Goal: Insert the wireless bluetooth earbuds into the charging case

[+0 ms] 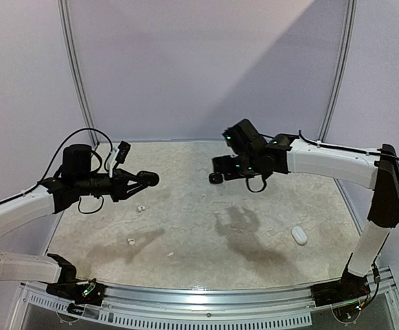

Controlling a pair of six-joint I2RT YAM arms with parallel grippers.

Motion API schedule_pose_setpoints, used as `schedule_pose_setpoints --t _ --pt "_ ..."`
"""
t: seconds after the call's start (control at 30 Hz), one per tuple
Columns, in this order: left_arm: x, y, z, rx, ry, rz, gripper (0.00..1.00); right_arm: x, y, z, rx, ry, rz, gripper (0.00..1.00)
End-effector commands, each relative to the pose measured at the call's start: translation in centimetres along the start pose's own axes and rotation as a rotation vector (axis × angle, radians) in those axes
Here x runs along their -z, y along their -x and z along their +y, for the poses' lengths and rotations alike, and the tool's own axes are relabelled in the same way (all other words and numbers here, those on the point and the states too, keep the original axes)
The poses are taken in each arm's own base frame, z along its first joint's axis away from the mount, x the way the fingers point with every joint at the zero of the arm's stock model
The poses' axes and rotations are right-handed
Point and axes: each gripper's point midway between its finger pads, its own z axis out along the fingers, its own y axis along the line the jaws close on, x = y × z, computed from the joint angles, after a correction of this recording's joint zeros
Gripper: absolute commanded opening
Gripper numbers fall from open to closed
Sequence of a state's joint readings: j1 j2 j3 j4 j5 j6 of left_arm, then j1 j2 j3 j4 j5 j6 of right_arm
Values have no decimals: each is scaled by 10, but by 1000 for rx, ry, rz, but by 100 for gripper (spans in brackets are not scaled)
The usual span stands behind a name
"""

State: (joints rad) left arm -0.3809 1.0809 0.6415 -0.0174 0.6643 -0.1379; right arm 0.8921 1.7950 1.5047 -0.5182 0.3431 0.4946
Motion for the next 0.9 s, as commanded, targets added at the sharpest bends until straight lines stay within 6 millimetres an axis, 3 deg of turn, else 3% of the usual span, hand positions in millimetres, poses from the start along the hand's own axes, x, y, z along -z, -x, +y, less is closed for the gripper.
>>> schedule_pose_setpoints --t 0.0,0.2,0.3,0.43,0.5,0.6,0.7,0.77,0.83,0.87 --pt "-14 -3 47 306 198 137 0 15 -44 -69 -237 -160 104 99" --pt "-47 -39 79 627 247 494 0 24 -93 -143 -175 -358 308 99" --pt "-72 -34 107 743 227 507 0 32 -110 -168 -146 -412 391 99" --pt "-102 -24 154 852 220 449 0 42 -137 -182 -180 -399 509 99" --pt "-115 -22 166 874 190 429 0 47 -154 -185 -201 -396 560 99" --pt "-129 -41 180 945 191 431 0 45 -177 -183 -241 -353 625 99" --pt "-137 -61 191 999 213 437 5 41 -179 -179 -234 -327 639 99" --pt "-139 -69 194 1033 223 447 21 43 -174 -180 -202 -335 657 99" --pt "-136 -73 196 1040 248 455 49 47 -172 -185 -167 -366 679 99" --pt "-133 -73 197 1028 270 458 79 50 -172 -188 -155 -377 684 99"
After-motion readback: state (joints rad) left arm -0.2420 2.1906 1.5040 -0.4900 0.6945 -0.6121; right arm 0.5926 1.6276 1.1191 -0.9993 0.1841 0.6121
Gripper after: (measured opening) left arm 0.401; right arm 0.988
